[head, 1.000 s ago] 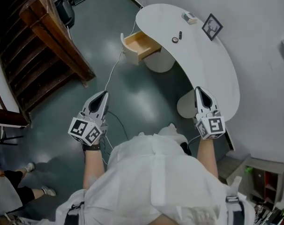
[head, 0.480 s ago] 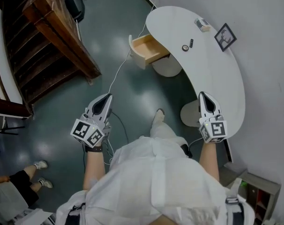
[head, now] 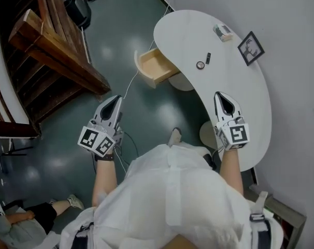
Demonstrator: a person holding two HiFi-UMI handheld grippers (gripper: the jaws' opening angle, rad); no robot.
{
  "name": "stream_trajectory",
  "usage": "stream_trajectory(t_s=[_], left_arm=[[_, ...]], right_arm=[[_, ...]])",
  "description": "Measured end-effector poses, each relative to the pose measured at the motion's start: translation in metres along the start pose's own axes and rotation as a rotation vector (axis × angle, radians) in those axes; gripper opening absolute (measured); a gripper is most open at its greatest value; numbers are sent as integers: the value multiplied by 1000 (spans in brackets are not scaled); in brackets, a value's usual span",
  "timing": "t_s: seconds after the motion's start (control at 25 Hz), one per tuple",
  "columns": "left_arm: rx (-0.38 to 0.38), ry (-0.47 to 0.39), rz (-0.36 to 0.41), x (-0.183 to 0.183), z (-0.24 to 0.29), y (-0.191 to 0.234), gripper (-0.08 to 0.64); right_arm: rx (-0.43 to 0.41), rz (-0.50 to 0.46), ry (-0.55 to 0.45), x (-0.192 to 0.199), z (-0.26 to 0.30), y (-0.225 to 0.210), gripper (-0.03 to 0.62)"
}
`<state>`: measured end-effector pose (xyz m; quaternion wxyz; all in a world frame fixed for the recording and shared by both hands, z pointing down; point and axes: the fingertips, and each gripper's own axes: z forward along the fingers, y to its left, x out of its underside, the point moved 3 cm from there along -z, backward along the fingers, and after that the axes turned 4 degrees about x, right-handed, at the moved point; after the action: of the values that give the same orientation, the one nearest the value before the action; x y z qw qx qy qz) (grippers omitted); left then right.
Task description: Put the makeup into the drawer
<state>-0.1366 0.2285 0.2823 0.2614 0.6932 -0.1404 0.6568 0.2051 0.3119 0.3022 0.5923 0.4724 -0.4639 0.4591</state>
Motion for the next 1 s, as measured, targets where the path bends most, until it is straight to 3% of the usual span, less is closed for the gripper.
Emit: stream_trajectory(t_s=[0.28, 0.52, 1.0], left_arm=[[57, -35, 57, -21, 68, -12, 18], [87, 15, 105, -15, 96, -15, 18], [104, 30, 43, -4, 124, 38, 18]], right_arm=[[-33, 4, -24, 6, 31, -45, 11], [-55, 55, 3, 20, 48, -56, 11], [-38, 74, 71, 31, 90, -52, 12]])
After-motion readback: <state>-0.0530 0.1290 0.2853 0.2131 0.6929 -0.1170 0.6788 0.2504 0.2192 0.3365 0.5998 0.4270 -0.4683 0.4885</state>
